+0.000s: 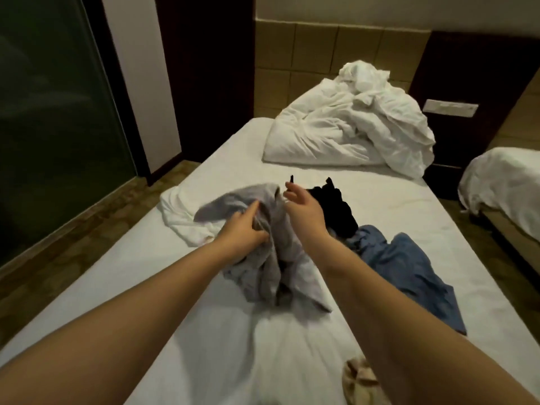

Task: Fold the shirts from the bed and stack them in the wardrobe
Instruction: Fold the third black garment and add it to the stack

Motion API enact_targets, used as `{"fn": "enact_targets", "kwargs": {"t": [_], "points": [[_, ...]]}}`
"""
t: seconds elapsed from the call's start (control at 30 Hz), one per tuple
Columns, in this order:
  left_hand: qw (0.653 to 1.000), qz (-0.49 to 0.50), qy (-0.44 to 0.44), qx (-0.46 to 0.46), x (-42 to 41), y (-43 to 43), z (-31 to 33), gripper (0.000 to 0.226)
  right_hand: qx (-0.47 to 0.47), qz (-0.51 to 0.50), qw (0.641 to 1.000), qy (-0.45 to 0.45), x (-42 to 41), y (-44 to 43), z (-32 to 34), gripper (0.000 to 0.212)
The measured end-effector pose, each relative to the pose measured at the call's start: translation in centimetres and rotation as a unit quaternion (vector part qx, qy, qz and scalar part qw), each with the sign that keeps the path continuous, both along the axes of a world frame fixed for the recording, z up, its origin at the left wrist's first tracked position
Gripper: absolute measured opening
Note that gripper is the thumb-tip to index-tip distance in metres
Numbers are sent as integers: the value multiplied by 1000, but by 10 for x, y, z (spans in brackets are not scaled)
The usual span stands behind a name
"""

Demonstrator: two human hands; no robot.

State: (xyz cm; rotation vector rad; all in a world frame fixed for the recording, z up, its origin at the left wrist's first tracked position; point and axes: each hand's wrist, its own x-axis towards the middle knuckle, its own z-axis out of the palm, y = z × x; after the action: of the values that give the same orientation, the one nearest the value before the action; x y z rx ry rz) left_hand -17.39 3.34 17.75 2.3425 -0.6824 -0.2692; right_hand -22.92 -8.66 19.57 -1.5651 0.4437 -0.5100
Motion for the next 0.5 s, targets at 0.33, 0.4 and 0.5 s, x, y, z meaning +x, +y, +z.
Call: {"fn": "enact_targets", "kwargs": {"t": [0.33, 0.4, 0.5], "points": [[998, -23, -58, 8, 88, -135, -107, 48, -396, -16, 877, 273, 73, -151, -106, 48], [995, -49, -85, 5, 111, -166, -118, 52, -402, -37, 865, 297, 87, -185, -122, 49], [988, -96, -106, 51, 138, -207, -136, 65, -399, -63, 853, 330, 101, -227, -150, 55]]}}
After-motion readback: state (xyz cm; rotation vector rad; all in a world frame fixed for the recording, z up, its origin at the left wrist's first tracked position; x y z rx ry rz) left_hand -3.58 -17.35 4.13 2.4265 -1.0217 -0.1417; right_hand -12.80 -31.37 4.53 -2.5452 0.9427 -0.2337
